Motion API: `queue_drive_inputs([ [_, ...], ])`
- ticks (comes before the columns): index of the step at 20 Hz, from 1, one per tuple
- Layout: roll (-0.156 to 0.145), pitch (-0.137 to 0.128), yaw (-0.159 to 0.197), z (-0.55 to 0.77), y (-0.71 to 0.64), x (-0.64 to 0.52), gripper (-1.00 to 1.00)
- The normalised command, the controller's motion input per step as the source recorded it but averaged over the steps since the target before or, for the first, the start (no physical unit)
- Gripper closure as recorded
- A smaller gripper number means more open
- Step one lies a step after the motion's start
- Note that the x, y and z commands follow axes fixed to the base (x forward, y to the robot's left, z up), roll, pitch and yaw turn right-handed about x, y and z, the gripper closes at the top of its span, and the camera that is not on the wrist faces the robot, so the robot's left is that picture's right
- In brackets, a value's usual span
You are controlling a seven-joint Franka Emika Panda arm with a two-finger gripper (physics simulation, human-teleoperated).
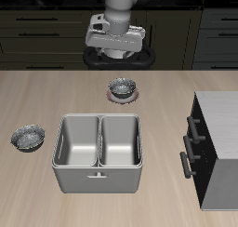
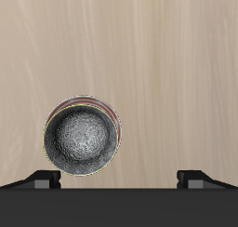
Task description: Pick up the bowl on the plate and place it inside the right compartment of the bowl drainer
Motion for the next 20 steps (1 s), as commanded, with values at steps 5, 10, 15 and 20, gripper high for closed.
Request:
queue_drive_inputs([
  [5, -0.001, 0.032, -0.037, -0.34, -0.05, -0.09, -1.0],
  [10, 0.005, 0.002, -0.024, -0.23, 0.03, -0.12, -1.0],
  [15, 0.011, 0.029, -0.036, -0.29, 0.02, -0.07, -1.0],
  [20, -0.009, 0.032, -0.026, -0.32, -0.07, 0.0, -1.0],
])
